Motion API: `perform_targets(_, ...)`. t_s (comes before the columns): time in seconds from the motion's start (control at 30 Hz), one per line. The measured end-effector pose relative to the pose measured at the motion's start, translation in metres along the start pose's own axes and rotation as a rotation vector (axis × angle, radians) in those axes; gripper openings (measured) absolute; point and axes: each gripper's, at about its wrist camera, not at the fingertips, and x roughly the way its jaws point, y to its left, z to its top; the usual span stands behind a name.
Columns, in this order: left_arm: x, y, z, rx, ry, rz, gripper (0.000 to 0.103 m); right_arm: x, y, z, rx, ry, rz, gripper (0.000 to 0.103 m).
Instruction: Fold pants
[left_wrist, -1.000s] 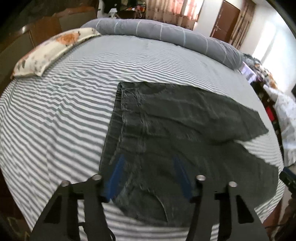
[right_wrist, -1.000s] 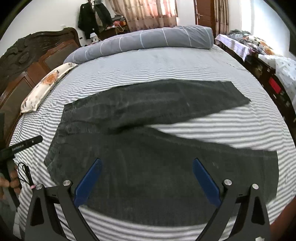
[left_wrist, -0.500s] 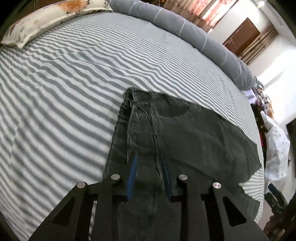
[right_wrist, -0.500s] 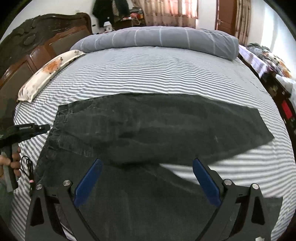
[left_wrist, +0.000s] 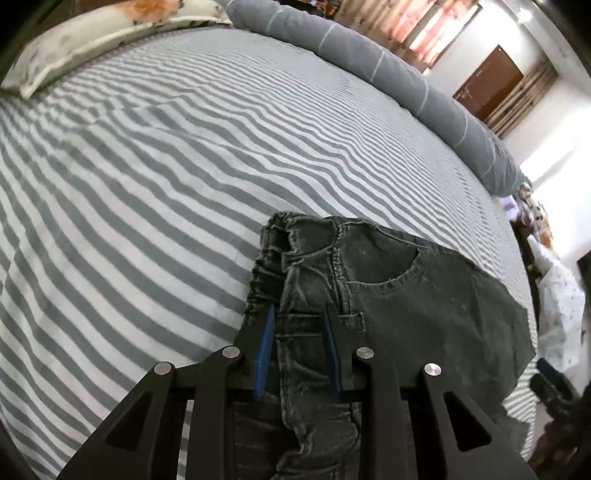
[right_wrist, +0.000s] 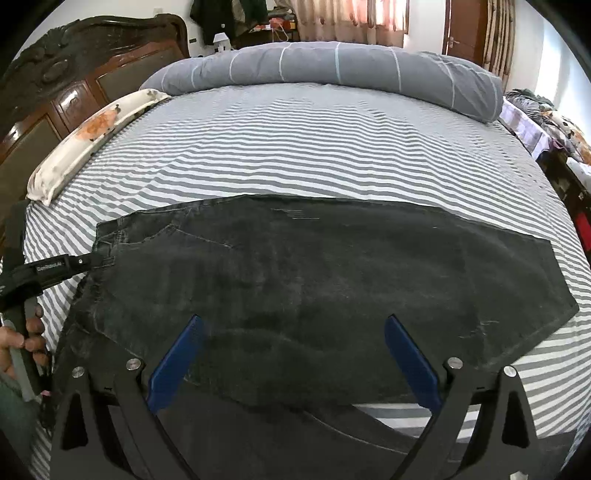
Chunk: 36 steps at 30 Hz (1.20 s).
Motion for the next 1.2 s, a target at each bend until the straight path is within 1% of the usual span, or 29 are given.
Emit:
perform_targets(0.17,0.002,-0.008,0.002,0.064,0.022,0.019,0.027,0.014,0.008,0.002,-0.038,0.008,0.002,0.098)
perform_targets(0.27,0.010,-0.011,0.012,0.047,0.014,0.021,0.027,0.023,0.009,0.004,-0.034,0.020,0.006,0.098)
perform_targets(0.37,0.014,-0.010,0.024,0.027,0.018,-0.027,0.027,0.029,0.011,0.007,-0.053,0.029,0.006,0.098)
perform_targets(0.43,0.020,-0.003,0.033,-0.019,0.027,-0.076,0.027,0.033,0.013,0.009,-0.073,0.036,-0.006,0.098)
perform_targets(0.53,0.027,0.007,0.042,-0.096,0.022,-0.127,0.027,0.038,0.017,0.015,-0.105,0.034,-0.014,0.098)
perform_targets(0.6,0.028,0.008,0.043,-0.111,0.018,-0.133,0.026,0.041,0.018,0.020,-0.123,0.029,-0.003,0.098)
perform_targets(0.63,0.026,0.003,0.042,-0.083,0.008,-0.110,0.018,0.044,0.018,0.023,-0.135,0.034,0.001,0.098)
perform_targets(0.7,0.023,-0.003,0.040,-0.036,0.005,-0.081,0.008,0.052,0.017,0.030,-0.162,0.051,0.019,0.098)
perform_targets(0.73,0.022,-0.006,0.039,-0.024,0.004,-0.077,0.007,0.057,0.016,0.035,-0.181,0.063,0.027,0.098)
perform_targets(0.8,0.015,-0.011,0.038,-0.008,-0.018,-0.073,0.007,0.066,0.014,0.046,-0.225,0.095,0.055,0.097)
perform_targets(0.87,0.007,-0.017,0.035,0.005,-0.049,-0.011,0.007,0.074,0.011,0.057,-0.263,0.116,0.070,0.097)
perform_targets(0.93,-0.002,-0.021,0.033,-0.004,-0.099,-0.010,0.007,0.081,0.008,0.070,-0.279,0.138,0.073,0.097)
perform_targets(1.0,-0.010,-0.029,0.029,0.032,-0.155,0.030,0.007,0.085,0.008,0.082,-0.294,0.137,0.069,0.097)
perform_targets(1.03,-0.015,-0.034,0.026,0.049,-0.186,0.038,0.007,0.087,0.010,0.088,-0.308,0.134,0.070,0.097)
perform_targets(1.07,-0.019,-0.040,0.023,0.058,-0.210,0.037,0.007,0.088,0.013,0.092,-0.317,0.131,0.076,0.097)
perform_targets(1.13,-0.023,-0.046,0.019,0.068,-0.233,0.026,0.006,0.094,0.022,0.102,-0.348,0.138,0.120,0.097)
perform_targets(1.2,-0.030,-0.051,0.016,0.091,-0.275,0.029,0.006,0.100,0.034,0.110,-0.396,0.156,0.161,0.097)
